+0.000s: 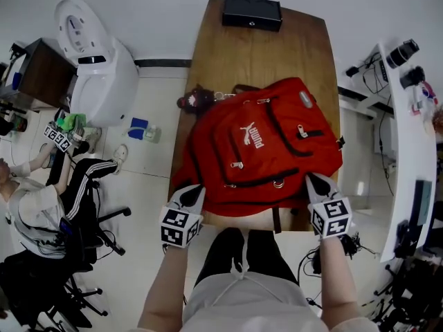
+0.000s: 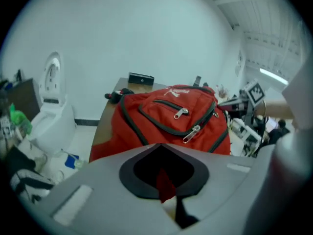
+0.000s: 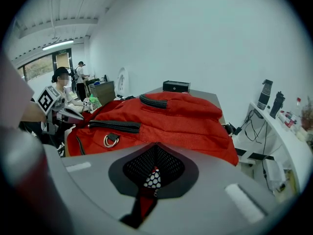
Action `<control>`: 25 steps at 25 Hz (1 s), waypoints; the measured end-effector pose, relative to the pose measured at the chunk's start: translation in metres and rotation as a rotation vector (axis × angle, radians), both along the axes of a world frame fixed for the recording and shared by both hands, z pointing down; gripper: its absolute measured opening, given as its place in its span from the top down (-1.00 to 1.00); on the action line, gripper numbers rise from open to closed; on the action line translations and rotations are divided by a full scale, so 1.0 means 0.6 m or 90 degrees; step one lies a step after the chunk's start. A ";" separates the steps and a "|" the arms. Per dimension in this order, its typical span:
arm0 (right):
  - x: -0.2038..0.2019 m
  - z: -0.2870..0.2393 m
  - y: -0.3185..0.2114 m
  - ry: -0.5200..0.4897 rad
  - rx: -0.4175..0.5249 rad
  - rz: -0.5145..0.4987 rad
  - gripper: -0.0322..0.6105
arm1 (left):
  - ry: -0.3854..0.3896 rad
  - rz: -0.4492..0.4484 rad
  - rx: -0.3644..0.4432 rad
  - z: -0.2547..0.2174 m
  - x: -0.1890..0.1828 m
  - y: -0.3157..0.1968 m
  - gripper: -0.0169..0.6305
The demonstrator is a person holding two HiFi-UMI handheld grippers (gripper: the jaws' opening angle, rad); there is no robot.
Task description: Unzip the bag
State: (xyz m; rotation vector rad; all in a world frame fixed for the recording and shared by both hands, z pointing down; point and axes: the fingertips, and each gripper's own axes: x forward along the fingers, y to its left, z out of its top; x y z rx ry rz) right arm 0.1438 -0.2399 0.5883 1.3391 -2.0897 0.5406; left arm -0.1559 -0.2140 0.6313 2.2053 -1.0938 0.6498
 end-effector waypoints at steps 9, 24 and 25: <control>-0.010 -0.041 0.030 -0.010 0.034 0.029 0.88 | 0.049 0.052 0.029 -0.045 0.034 0.033 0.93; -0.071 -0.142 0.238 -0.110 0.127 -0.046 0.88 | 0.108 0.114 0.190 -0.214 0.127 0.156 0.93; -0.074 -0.147 0.257 -0.114 0.134 -0.051 0.88 | 0.103 0.127 0.200 -0.224 0.133 0.172 0.93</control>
